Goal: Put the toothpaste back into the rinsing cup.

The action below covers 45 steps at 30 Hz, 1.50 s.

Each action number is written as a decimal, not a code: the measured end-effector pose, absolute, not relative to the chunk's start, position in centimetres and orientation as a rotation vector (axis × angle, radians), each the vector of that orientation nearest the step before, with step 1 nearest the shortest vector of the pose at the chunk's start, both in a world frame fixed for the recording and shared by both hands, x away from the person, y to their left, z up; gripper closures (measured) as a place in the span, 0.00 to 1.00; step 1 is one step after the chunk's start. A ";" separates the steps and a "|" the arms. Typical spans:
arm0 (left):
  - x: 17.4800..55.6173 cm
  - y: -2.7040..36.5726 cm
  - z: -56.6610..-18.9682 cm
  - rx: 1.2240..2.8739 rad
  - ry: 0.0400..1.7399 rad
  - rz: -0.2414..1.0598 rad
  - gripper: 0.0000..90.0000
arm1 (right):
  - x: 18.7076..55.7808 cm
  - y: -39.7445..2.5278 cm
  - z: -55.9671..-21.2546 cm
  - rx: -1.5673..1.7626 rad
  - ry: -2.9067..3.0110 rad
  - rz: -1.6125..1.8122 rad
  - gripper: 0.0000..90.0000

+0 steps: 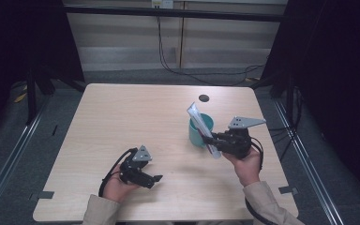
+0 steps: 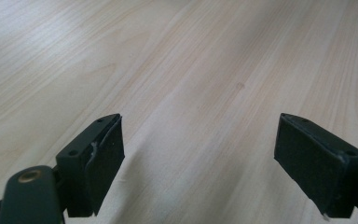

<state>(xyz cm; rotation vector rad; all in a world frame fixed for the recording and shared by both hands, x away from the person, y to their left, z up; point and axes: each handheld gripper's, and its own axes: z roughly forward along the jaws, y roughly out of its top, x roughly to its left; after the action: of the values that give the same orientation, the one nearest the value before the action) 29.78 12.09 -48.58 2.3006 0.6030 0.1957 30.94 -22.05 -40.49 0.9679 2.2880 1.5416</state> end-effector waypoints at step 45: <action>32.6 9.7 -41.2 1.972 0.583 0.002 0.21 | 30.5 -19.9 -42.3 0.938 2.297 1.667 0.85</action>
<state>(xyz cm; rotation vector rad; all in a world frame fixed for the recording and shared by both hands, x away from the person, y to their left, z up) 32.64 9.67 -41.25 1.9717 0.5833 0.0018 30.52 -19.93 -42.34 0.9382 2.2971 1.6666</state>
